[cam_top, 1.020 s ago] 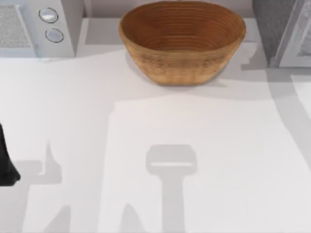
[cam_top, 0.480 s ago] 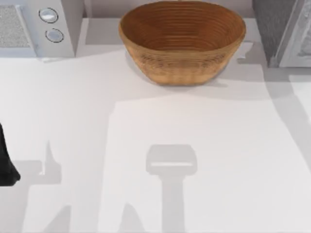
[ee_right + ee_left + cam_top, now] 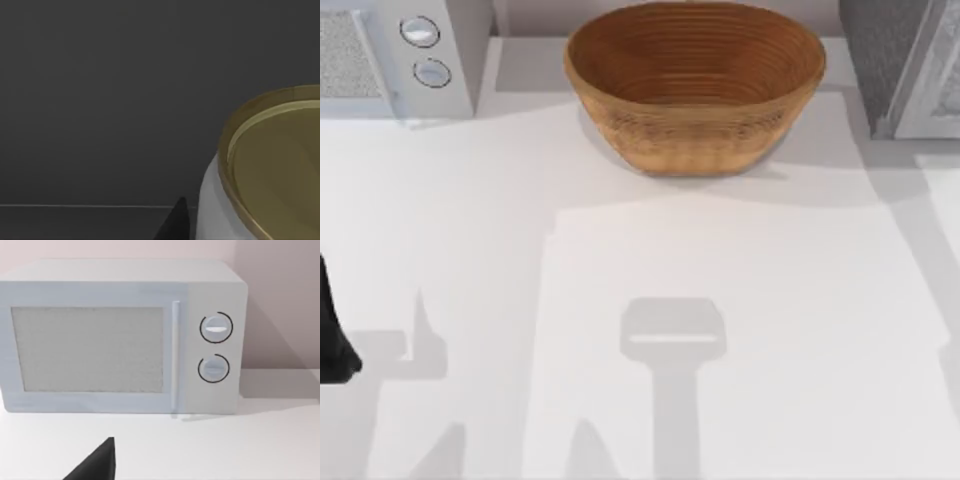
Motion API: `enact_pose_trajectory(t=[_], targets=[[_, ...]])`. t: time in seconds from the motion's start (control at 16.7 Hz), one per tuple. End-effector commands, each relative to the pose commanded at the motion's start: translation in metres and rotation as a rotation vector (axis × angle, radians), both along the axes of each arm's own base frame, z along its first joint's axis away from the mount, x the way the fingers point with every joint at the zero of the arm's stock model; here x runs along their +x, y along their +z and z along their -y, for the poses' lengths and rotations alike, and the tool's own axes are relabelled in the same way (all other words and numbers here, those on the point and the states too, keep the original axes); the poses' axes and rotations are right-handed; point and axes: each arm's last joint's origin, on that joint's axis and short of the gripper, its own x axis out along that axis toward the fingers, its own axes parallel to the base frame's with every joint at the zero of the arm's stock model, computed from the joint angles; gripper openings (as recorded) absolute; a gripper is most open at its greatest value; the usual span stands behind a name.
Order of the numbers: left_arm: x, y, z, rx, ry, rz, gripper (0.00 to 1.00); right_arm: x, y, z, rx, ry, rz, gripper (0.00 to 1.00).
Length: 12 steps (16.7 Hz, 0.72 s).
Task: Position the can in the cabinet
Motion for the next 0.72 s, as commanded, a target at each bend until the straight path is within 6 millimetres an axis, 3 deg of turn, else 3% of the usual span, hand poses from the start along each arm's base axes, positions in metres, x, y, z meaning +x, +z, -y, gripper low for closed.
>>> enact_pose_trajectory(t=[0.42,0.72], targets=[[0.000,0.000,0.000,0.000,0.000,0.000,1.00,0.069,0.004,0.003,0.006,-0.001,0.010,0.00],[0.000,0.000,0.000,0.000,0.000,0.000,1.00,0.090,-0.004,0.005,0.011,0.002,0.006,0.00]])
